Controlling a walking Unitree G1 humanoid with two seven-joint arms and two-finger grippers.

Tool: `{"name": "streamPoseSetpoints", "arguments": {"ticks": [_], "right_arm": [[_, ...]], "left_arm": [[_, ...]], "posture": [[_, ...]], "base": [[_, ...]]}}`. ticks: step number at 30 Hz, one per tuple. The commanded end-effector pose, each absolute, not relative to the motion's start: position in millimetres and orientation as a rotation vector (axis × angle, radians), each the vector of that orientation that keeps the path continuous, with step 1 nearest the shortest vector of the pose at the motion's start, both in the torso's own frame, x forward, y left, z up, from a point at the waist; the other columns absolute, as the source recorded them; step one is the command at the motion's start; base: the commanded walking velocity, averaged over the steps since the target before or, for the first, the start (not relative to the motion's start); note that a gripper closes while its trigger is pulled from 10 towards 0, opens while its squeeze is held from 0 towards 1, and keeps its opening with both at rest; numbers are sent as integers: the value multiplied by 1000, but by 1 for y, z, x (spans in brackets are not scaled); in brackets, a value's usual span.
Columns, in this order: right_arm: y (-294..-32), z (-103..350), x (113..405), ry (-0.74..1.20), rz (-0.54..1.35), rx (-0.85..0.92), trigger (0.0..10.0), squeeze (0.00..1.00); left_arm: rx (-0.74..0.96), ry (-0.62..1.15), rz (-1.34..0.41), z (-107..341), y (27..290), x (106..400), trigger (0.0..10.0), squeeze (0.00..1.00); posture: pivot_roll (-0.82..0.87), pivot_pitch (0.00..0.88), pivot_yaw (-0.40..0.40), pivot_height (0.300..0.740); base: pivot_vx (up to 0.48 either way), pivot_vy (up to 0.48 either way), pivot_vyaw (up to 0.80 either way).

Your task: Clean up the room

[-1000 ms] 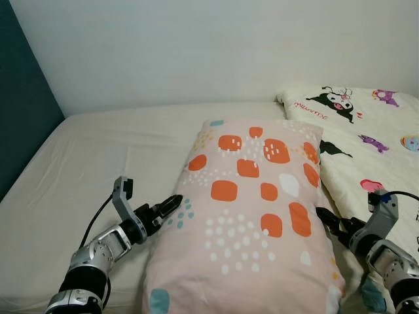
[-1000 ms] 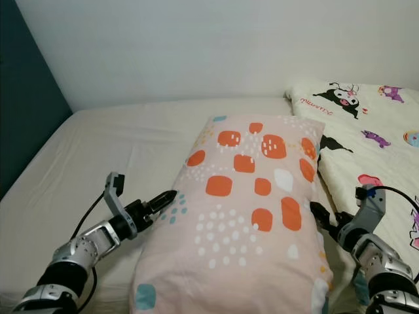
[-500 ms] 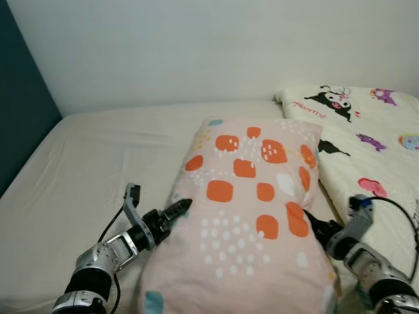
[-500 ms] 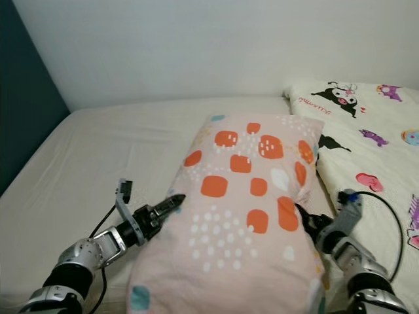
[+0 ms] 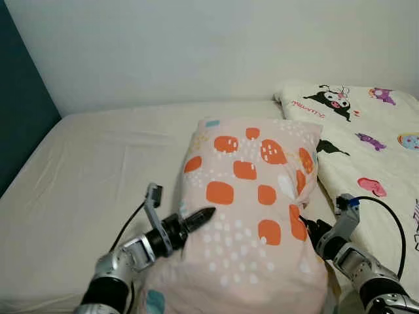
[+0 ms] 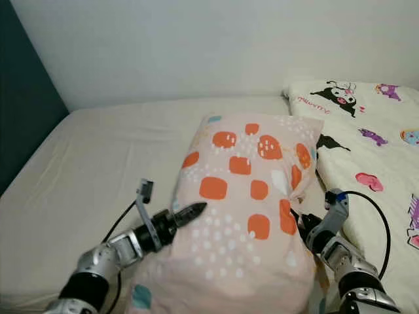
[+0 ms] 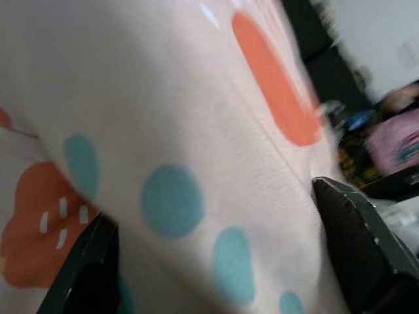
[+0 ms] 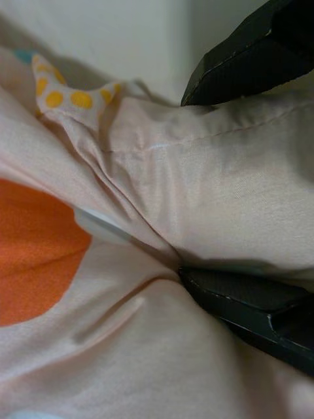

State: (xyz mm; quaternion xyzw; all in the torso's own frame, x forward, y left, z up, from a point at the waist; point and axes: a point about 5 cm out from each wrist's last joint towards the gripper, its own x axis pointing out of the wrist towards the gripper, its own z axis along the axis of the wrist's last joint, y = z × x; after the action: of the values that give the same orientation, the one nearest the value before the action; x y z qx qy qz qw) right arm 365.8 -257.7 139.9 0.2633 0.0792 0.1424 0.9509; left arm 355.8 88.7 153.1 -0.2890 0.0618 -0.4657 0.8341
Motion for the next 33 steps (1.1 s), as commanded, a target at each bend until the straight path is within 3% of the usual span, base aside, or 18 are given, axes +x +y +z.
{"name": "streamPoseSetpoints", "arguments": {"ticks": [1, 3, 4, 5, 7, 9, 10, 11, 13, 14, 15, 17, 33], "right_arm": [[-230, 125, 366, 241, 384, 533, 10000, 0], [-229, 126, 367, 237, 392, 539, 10000, 0], [-227, 127, 367, 230, 410, 545, 10000, 0], [-227, 127, 367, 230, 410, 545, 10000, 0], [-220, 132, 369, 202, 453, 552, 10000, 0], [-218, 134, 370, 190, 470, 557, 10000, 0], [-216, 135, 370, 182, 491, 568, 10000, 0], [-214, 136, 371, 179, 505, 572, 2314, 0], [-213, 136, 371, 179, 512, 572, 2314, 0], [-211, 136, 370, 178, 530, 573, 0, 0], [-211, 136, 370, 178, 530, 573, 0, 0], [-208, 134, 370, 196, 545, 542, 0, 0], [-199, 118, 368, 246, 466, 396, 0, 0]], "left_arm": [[-541, 214, -1025, 136, 63, 346, 10000, 1000], [-522, 216, -1016, 135, 62, 346, 10000, 1000], [-502, 222, -1003, 133, 61, 345, 10000, 871], [-502, 222, -1003, 133, 61, 345, 10000, 871], [-457, 226, -958, 130, 61, 346, 10000, 310], [-437, 227, -939, 129, 61, 347, 10000, 310], [-431, 225, -928, 129, 61, 347, 10000, 255], [-429, 219, -920, 129, 61, 347, 9961, 239], [-431, 215, -917, 130, 60, 347, 9961, 239], [-417, 210, -889, 130, 60, 349, 4745, 239], [-417, 210, -889, 130, 60, 349, 4745, 239], [-377, 195, -848, 130, 57, 350, 0, 243], [-388, 70, -826, 143, 38, 335, 0, 263]], "posture": [[-15, 351, 36, 576], [-15, 351, 36, 576], [-15, 350, 36, 576], [-15, 350, 36, 576], [-15, 348, 33, 576], [-15, 348, 33, 576], [-14, 347, 34, 576], [-16, 347, 32, 576], [-16, 347, 33, 576], [-16, 345, 33, 576], [-16, 345, 33, 576], [-17, 345, 33, 576], [-29, 302, 36, 576]], "base": [[0, 0, 0], [0, 0, 0], [0, 0, 0], [0, 0, 0], [0, 0, 0], [0, 0, 0], [0, 0, 0], [0, 0, 0], [0, 0, 0], [0, 0, 0], [0, 0, 0], [0, 0, 0], [0, 0, 0]]}}
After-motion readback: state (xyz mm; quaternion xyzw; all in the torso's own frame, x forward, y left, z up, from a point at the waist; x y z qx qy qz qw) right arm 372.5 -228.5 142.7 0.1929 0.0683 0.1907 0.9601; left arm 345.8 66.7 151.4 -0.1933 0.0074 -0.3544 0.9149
